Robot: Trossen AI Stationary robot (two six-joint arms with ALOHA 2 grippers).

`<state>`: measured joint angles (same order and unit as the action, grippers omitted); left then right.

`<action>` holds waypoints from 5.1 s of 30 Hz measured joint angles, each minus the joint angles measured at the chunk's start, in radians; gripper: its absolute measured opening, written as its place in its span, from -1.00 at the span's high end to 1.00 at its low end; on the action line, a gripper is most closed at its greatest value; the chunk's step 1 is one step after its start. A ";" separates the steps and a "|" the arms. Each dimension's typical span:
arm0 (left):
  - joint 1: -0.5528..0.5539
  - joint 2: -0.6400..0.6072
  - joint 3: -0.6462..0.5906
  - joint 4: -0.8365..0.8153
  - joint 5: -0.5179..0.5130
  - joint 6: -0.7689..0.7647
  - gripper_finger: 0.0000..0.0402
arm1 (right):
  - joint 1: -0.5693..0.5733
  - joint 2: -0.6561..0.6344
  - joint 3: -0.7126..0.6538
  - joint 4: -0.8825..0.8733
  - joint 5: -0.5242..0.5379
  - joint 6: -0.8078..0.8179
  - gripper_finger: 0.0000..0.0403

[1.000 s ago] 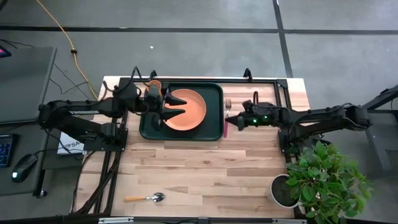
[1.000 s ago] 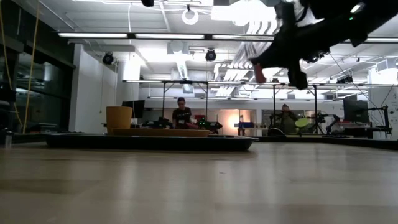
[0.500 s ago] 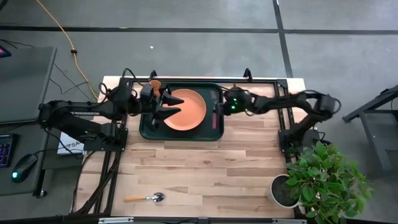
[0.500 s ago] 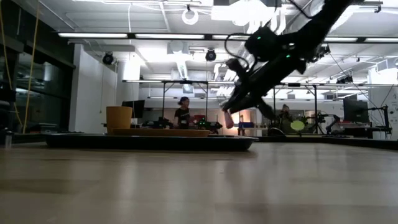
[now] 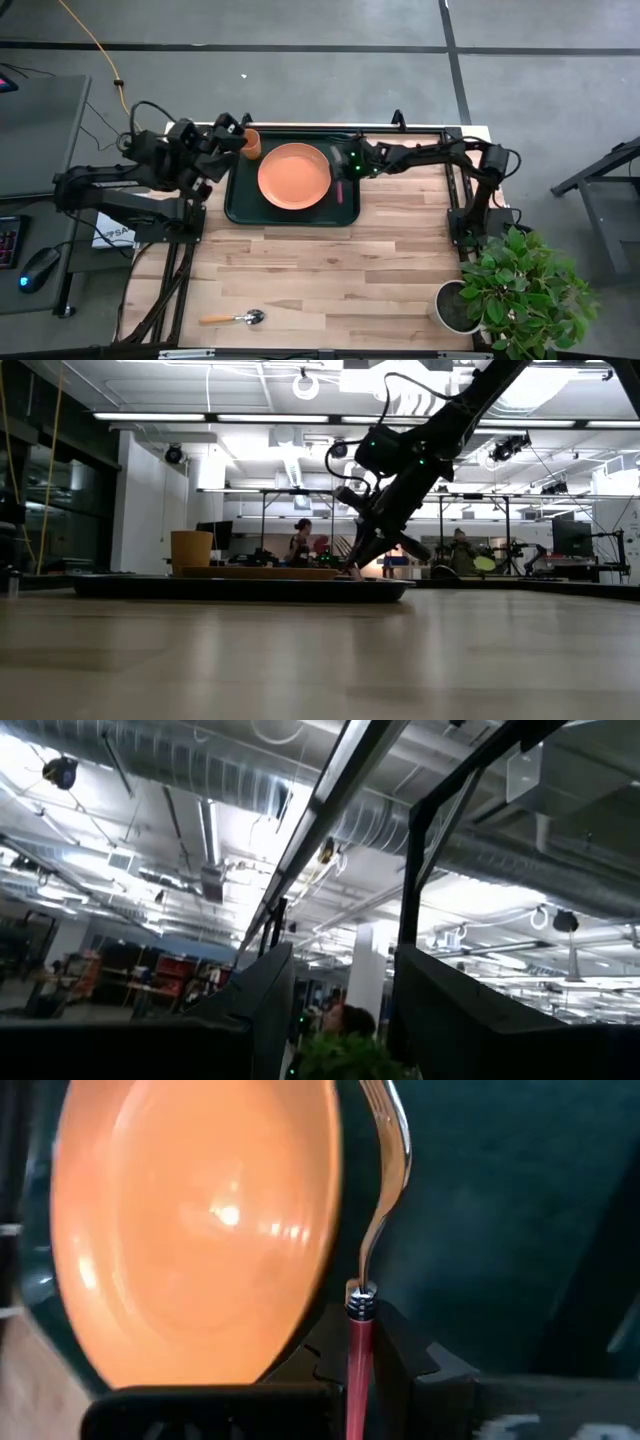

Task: Pick and place plate/cup/fork/spoon on tray
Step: Put the pink fork on the black serving tray, then put the yellow spoon on the black serving tray

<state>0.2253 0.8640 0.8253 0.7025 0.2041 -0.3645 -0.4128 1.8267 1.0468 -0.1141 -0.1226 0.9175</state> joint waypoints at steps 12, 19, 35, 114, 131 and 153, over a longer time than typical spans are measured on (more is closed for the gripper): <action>0.000 -0.020 0.000 -0.001 0.000 -0.016 0.20 | -0.020 0.016 0.004 0.001 0.058 0.173 0.98; 0.000 -0.020 0.000 0.003 -0.001 -0.018 0.20 | -0.014 0.084 0.004 0.083 -0.038 0.246 0.98; 0.000 -0.021 -0.001 0.013 -0.002 0.016 0.20 | -0.010 0.085 0.059 0.123 -0.059 0.277 0.98; 0.000 -0.021 -0.001 0.005 -0.012 0.008 0.20 | -0.003 -0.356 -0.065 -0.234 -0.030 -0.287 0.29; 0.005 -0.001 -0.002 -0.188 -0.033 0.018 0.20 | 0.407 -0.856 -0.081 -0.003 0.407 -0.715 0.29; 0.005 0.015 -0.002 -0.316 -0.063 0.165 0.20 | 0.409 -0.862 -0.081 0.081 0.349 -0.769 0.29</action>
<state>0.2306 0.8791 0.8238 0.3867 0.1412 -0.1990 -0.0036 0.9649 0.9653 -0.0330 0.2268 0.1486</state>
